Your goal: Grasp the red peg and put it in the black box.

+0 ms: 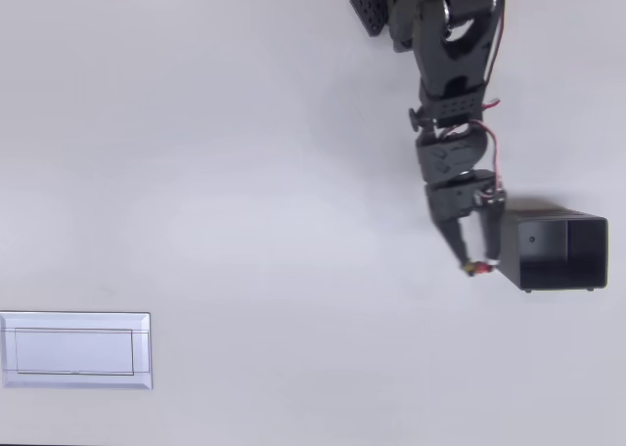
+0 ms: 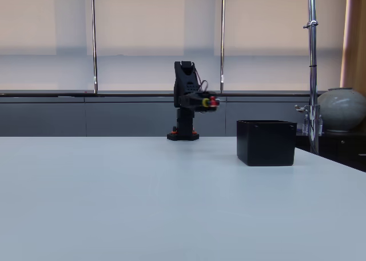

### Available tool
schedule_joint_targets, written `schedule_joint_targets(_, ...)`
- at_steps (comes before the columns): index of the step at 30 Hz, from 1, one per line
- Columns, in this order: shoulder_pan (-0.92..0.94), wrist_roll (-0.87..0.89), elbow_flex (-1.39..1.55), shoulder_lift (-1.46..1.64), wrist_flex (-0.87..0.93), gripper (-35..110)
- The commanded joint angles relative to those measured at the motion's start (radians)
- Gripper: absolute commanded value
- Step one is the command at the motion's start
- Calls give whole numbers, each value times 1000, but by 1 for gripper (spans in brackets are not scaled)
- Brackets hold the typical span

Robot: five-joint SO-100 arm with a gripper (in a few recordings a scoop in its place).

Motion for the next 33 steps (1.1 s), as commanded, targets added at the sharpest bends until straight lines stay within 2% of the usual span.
schedule_joint_targets(1,-71,11,140,57,-44,0)
schedule_joint_targets(14,-198,9,314,359,-166,1)
schedule_joint_targets(26,-216,0,328,391,-201,14)
schedule_joint_targets(33,-199,-14,318,376,-195,16)
